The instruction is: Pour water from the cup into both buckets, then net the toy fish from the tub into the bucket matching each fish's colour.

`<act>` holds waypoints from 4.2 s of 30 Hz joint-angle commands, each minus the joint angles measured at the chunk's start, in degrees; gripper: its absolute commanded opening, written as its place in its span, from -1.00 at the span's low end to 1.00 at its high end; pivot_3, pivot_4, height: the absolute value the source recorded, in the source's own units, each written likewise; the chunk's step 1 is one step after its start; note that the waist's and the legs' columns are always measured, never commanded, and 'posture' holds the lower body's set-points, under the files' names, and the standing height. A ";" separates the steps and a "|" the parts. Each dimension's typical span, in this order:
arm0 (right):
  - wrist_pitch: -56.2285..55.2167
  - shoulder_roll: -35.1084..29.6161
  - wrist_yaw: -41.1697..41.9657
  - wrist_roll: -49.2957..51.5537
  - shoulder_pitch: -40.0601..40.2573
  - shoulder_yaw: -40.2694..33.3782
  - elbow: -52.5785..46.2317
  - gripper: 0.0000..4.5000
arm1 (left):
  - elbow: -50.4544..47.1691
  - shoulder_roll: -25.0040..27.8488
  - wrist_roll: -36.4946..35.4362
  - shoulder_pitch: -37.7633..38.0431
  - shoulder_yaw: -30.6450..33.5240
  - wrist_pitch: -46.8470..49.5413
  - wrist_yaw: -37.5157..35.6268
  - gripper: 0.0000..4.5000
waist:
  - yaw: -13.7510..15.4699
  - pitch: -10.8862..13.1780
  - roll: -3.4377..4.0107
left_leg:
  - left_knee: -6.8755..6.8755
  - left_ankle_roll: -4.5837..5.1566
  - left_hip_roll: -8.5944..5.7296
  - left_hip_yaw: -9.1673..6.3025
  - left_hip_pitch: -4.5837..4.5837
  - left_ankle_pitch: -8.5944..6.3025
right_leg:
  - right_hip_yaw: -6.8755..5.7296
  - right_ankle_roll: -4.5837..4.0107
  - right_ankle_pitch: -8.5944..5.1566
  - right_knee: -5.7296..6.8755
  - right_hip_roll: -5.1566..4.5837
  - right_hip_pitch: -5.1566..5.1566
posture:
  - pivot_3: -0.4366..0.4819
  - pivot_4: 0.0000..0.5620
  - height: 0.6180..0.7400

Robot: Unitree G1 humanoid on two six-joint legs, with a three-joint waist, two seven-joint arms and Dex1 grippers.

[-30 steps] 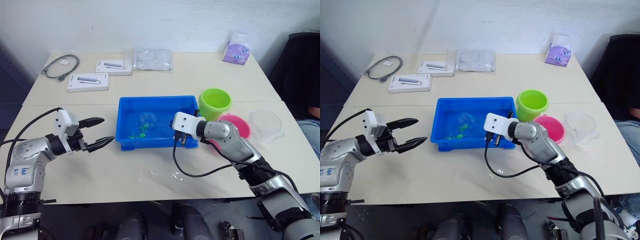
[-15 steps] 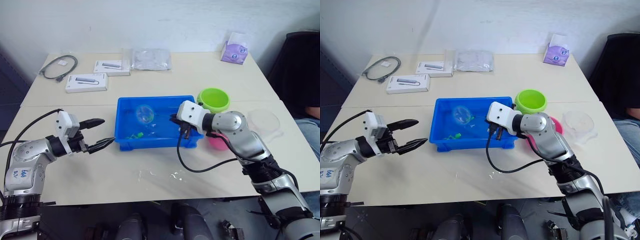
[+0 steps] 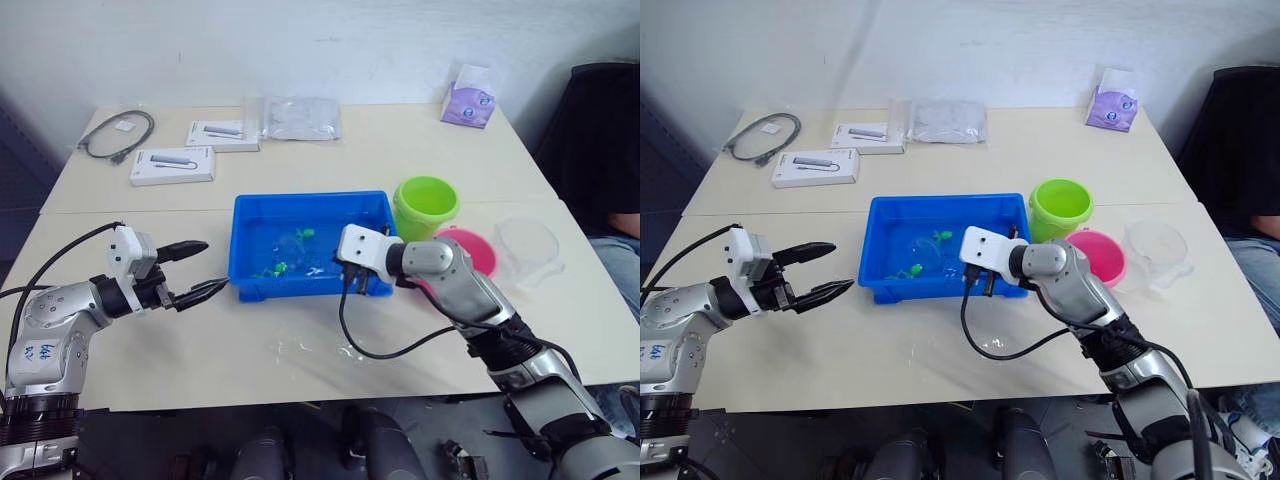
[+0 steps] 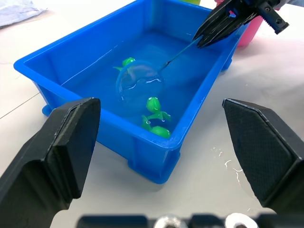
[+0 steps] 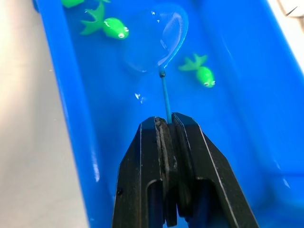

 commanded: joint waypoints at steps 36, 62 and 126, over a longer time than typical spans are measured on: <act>40.07 -9.10 -2.08 34.06 5.33 -31.69 -21.17 -1.00 | -1.69 -3.76 -0.52 -6.56 -4.13 -1.53 0.47 0.97 | 0.32 0.00 0.00 | -0.05 0.00 -0.03 -0.04 -0.04 -0.02 | -0.03 0.00 0.00 -0.06 -0.02 0.00 | -0.05 -0.47 1.00; 12.24 -19.07 -21.14 19.29 20.65 -40.46 -16.86 -1.00 | 6.27 -11.46 1.25 -17.93 -10.38 1.65 0.20 0.97 | 0.46 0.00 0.00 | -0.06 0.02 -0.08 0.10 0.01 0.01 | 0.10 0.05 0.03 -0.09 0.06 0.02 | -0.05 -0.47 1.00; 51.29 7.59 -30.47 34.15 -8.02 -24.34 -4.56 -1.00 | 6.98 -5.61 2.17 -9.59 -4.64 -6.98 -0.71 0.97 | -0.07 0.03 0.05 | -0.07 0.04 -0.01 0.00 -0.11 0.01 | -0.03 0.01 0.01 -0.06 0.04 -0.05 | -0.05 -0.47 1.00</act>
